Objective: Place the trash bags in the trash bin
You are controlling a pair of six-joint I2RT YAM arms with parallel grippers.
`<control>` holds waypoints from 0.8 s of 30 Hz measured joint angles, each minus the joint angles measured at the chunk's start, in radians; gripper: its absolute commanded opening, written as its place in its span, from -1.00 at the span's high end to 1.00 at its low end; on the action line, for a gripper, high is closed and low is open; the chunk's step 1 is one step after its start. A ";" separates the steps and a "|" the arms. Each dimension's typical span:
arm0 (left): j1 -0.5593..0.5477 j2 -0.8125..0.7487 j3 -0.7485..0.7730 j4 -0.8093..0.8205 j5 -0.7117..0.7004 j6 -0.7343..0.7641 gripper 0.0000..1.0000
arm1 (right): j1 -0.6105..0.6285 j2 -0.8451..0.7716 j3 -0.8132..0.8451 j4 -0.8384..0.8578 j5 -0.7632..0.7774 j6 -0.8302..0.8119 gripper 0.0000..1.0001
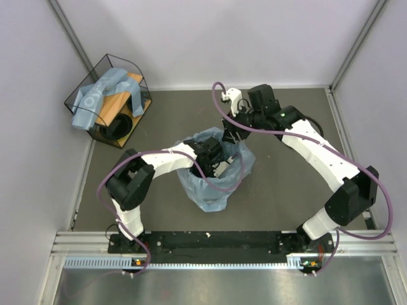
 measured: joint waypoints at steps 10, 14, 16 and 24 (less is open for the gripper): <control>-0.002 0.008 -0.011 0.018 -0.008 -0.002 1.00 | 0.031 0.032 0.016 -0.023 0.035 -0.053 -0.04; -0.002 0.008 -0.011 0.019 -0.009 -0.002 1.00 | 0.046 0.048 0.016 -0.025 0.069 -0.074 0.48; -0.002 0.006 -0.011 0.019 -0.010 -0.003 1.00 | 0.047 0.058 0.016 -0.026 0.087 -0.083 1.00; -0.002 -0.011 -0.025 0.065 -0.048 -0.009 1.00 | 0.069 0.068 0.021 -0.022 0.134 -0.090 1.00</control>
